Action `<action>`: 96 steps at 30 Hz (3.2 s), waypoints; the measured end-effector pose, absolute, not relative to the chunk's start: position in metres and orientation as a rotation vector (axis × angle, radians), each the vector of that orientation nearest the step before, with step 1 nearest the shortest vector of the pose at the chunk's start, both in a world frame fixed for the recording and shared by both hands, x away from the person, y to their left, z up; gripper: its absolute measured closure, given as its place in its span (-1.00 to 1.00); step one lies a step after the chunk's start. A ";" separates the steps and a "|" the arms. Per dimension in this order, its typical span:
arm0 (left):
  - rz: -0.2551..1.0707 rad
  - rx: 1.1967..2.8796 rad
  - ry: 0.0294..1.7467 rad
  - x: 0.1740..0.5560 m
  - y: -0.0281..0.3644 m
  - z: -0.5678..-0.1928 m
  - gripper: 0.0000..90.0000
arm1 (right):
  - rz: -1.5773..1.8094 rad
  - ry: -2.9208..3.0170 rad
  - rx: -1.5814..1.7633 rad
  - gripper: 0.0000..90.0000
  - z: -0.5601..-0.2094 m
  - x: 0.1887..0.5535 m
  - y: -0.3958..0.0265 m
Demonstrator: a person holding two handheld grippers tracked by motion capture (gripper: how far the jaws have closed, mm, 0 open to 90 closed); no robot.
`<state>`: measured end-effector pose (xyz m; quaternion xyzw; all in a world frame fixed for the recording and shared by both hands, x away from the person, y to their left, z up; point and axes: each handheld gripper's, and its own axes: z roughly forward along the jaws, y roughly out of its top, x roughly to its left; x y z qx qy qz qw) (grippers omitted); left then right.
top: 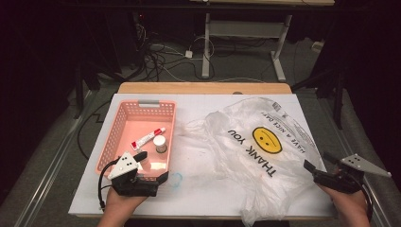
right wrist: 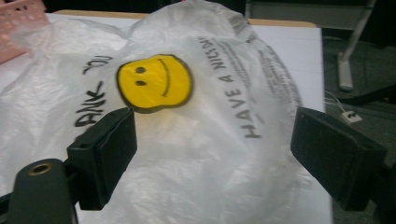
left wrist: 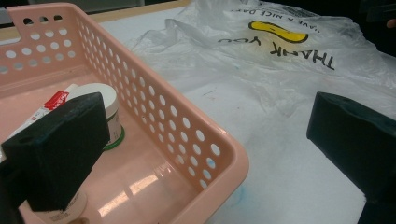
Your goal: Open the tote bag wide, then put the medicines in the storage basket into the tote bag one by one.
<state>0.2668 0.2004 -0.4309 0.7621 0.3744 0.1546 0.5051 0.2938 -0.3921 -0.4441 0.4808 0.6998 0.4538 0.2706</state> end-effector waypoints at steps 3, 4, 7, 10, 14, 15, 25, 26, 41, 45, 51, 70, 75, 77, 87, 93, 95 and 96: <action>0.371 1.841 0.903 0.267 0.201 -0.431 -1.00 | 1.222 1.915 1.272 -0.79 -0.443 0.294 -0.383; 0.370 1.842 0.902 0.267 0.201 -0.431 -1.00 | 1.224 1.924 1.265 -0.83 -0.443 0.295 -0.379; 0.369 1.846 0.897 0.267 0.201 -0.431 -1.00 | 1.215 1.957 1.262 -1.00 -0.444 0.297 -0.367; 0.362 1.851 0.894 0.268 0.201 -0.431 -1.00 | 1.205 1.967 1.245 -1.00 -0.445 0.298 -0.359; 0.358 1.858 0.890 0.269 0.200 -0.431 -1.00 | 1.217 1.980 1.226 -1.00 -0.444 0.300 -0.348; 0.358 1.858 0.889 0.269 0.200 -0.432 -1.00 | 1.218 1.987 1.213 -1.00 -0.444 0.300 -0.344; 0.361 1.858 0.889 0.268 0.202 -0.433 -1.00 | 1.282 2.031 1.147 -1.00 -0.441 0.308 -0.308; 0.361 1.861 0.887 0.268 0.202 -0.433 -1.00 | 1.281 2.041 1.140 -1.00 -0.441 0.308 -0.303; 0.357 1.863 0.917 0.269 0.198 -0.432 -1.00 | 1.318 2.104 1.035 -1.00 -0.432 0.328 -0.247; 0.361 1.857 0.923 0.271 0.199 -0.432 -1.00 | 1.337 2.108 1.027 -1.00 -0.431 0.340 -0.234; 0.361 1.856 0.926 0.272 0.201 -0.433 -1.00 | 1.309 2.129 1.033 -0.95 -0.433 0.358 -0.221; 0.358 1.863 0.912 0.264 0.201 -0.435 -1.00 | 1.307 2.335 0.948 -0.57 -0.446 0.342 -0.203; 0.365 1.852 0.923 0.256 0.202 -0.434 -1.00 | 1.240 2.438 0.919 -0.77 -0.450 0.338 -0.197; 0.366 1.853 0.924 0.252 0.201 -0.434 -1.00 | 1.219 2.437 0.929 -0.77 -0.450 0.339 -0.198; 0.371 1.855 0.924 0.246 0.201 -0.435 -1.00 | 1.127 2.542 0.844 -0.50 -0.465 0.341 -0.197; 0.370 1.864 0.931 0.244 0.203 -0.437 -1.00 | 1.027 2.590 0.775 -0.32 -0.472 0.345 -0.186; 0.358 1.849 0.946 0.243 0.204 -0.438 -1.00 | 0.998 2.599 0.771 -0.23 -0.474 0.347 -0.183; 0.358 1.849 0.943 0.243 0.203 -0.437 -1.00 | 0.990 2.605 0.771 -0.20 -0.475 0.348 -0.183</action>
